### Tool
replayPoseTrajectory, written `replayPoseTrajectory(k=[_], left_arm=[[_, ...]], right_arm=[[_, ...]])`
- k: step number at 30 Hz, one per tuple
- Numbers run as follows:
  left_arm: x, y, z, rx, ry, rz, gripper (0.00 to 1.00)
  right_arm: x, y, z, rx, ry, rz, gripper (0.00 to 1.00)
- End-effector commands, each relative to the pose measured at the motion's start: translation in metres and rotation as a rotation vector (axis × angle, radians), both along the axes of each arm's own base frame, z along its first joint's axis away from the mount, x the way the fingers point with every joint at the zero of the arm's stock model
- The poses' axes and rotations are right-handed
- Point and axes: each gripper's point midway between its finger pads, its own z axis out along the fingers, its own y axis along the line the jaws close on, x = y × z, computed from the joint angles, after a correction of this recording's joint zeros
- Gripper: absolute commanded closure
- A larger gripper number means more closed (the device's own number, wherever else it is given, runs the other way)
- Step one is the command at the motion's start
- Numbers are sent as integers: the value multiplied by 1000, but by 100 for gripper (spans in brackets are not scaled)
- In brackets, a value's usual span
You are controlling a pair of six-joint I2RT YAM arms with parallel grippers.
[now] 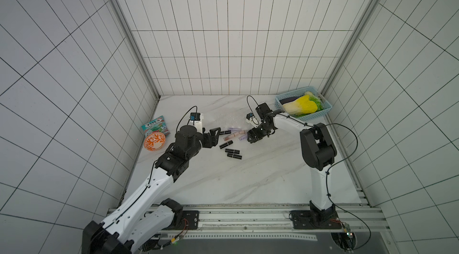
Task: Arrange the lipsticks in the organizer
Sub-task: Pick up the lipstick at the center of the board.
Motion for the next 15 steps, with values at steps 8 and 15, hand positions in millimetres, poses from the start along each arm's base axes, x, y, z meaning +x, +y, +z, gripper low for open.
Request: replayPoseTrajectory(k=[8,15], left_arm=[[-1,1,4,-4,-24,-7,20],[-2,1,5,-8,-29,-7,20]], right_arm=[[-31,-27,-12,-134,46,1,14],[-46,-24,-11,-89,77,3,1]])
